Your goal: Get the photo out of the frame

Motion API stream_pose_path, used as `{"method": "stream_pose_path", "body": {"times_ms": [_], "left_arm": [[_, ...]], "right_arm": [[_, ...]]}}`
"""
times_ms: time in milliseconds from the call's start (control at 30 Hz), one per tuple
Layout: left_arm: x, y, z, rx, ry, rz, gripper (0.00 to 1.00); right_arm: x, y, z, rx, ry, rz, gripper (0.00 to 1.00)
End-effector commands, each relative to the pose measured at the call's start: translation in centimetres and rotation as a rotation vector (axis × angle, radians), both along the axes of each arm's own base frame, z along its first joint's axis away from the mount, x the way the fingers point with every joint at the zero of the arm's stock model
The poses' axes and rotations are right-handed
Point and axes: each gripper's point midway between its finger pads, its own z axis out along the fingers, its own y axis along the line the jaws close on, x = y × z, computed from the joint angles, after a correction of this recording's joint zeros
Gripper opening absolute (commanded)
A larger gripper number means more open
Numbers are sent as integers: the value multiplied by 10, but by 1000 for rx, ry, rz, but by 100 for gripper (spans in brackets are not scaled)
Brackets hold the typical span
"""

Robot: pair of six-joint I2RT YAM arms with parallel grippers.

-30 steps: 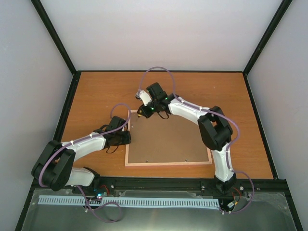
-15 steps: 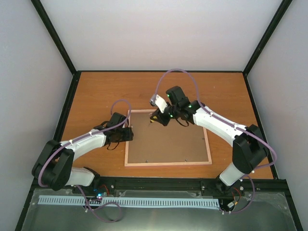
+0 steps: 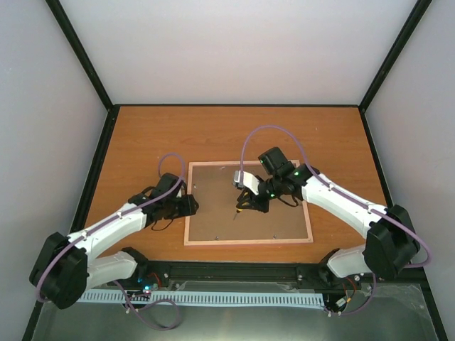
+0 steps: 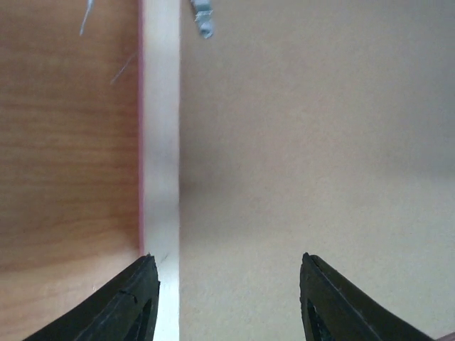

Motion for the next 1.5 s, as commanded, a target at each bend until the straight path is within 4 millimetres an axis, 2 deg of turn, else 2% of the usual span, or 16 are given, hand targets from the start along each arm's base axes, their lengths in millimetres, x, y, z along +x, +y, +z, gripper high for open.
{"method": "stream_pose_path", "body": {"times_ms": [0, 67, 167, 300, 400, 600, 833, 1067, 1233, 1300, 1467], "left_arm": [[-18, 11, -14, 13, 92, 97, 54], [-22, 11, -21, 43, 109, 98, 53], [-28, -1, -31, 41, 139, 56, 48], [-33, -13, -43, 50, 158, 24, 38], [-30, -16, -46, 53, 149, 19, 30], [-20, -16, -52, 85, 113, 6, 20], [-19, -19, -60, 79, 113, -5, 13], [-22, -17, -61, 77, 109, -10, 8], [-21, -18, -61, 77, 106, -15, 5], [-21, -18, -60, 76, 104, -17, 4], [-22, -16, -62, 81, 104, -15, 2]], "right_arm": [[-23, 2, -14, -1, 60, 86, 3], [-25, 5, -17, -6, 70, 95, 3], [-30, 7, -21, -7, 80, 111, 3], [-35, 7, -30, -41, 64, 130, 3], [-39, 8, -35, -59, 44, 143, 3], [-45, 11, -39, -79, 15, 176, 3], [-60, 19, -47, -107, 6, 246, 3], [-51, 22, -51, -136, -37, 239, 3], [-60, 25, -31, -85, -22, 289, 3], [-58, 27, -27, -75, -34, 280, 3], [-43, 24, -46, -140, -78, 228, 3]]}}
